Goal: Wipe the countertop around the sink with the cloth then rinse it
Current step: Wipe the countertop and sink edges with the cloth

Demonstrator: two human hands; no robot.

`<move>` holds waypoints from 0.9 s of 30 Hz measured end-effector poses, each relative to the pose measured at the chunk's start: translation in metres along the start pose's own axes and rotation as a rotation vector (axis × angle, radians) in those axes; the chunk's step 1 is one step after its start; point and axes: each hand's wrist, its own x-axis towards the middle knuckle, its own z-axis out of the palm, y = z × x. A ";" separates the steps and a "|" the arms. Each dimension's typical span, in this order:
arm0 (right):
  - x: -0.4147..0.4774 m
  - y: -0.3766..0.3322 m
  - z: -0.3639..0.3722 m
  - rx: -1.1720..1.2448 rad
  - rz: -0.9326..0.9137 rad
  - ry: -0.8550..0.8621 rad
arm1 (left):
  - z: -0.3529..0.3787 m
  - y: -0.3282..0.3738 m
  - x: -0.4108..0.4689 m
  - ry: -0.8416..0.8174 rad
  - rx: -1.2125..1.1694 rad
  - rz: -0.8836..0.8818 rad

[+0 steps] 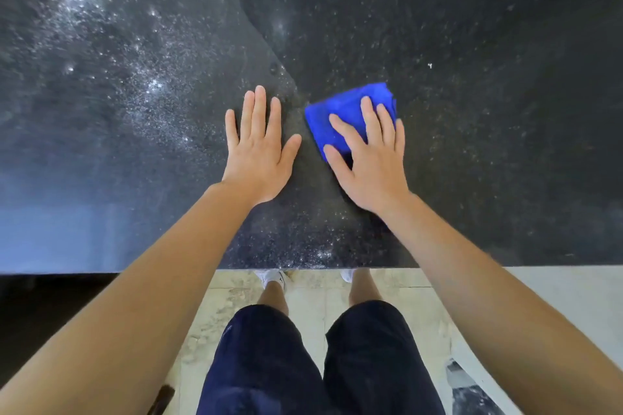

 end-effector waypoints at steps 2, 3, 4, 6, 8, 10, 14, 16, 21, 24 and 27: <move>0.057 -0.022 -0.001 -0.006 -0.013 0.003 | -0.003 -0.008 -0.016 0.107 0.009 -0.013; 0.087 -0.034 -0.003 -0.010 -0.015 -0.021 | -0.002 -0.012 -0.026 0.160 0.022 -0.018; 0.113 -0.050 -0.005 -0.014 -0.018 -0.054 | -0.001 -0.017 -0.037 0.191 0.030 -0.028; 0.150 -0.079 -0.008 -0.028 -0.009 -0.098 | 0.004 -0.028 -0.056 0.189 0.034 -0.065; 0.159 -0.100 -0.005 -0.054 0.022 -0.110 | 0.013 -0.037 -0.074 0.156 0.042 -0.108; 0.136 -0.104 0.001 -0.089 -0.013 -0.107 | 0.021 -0.043 -0.089 0.135 0.061 -0.130; 0.036 -0.067 0.009 -0.098 -0.210 -0.078 | 0.027 -0.042 -0.099 0.157 0.037 -0.144; -0.020 -0.043 0.006 -0.112 -0.203 -0.093 | 0.028 -0.036 -0.099 0.156 0.017 -0.134; -0.084 -0.001 -0.005 -0.199 -0.108 -0.116 | 0.036 -0.027 -0.102 0.004 0.098 -0.122; -0.062 -0.005 -0.009 -0.172 -0.076 -0.156 | 0.037 -0.030 -0.098 -0.053 0.125 -0.103; -0.008 -0.020 -0.013 -0.105 -0.021 -0.207 | 0.037 -0.030 -0.099 -0.050 0.140 -0.105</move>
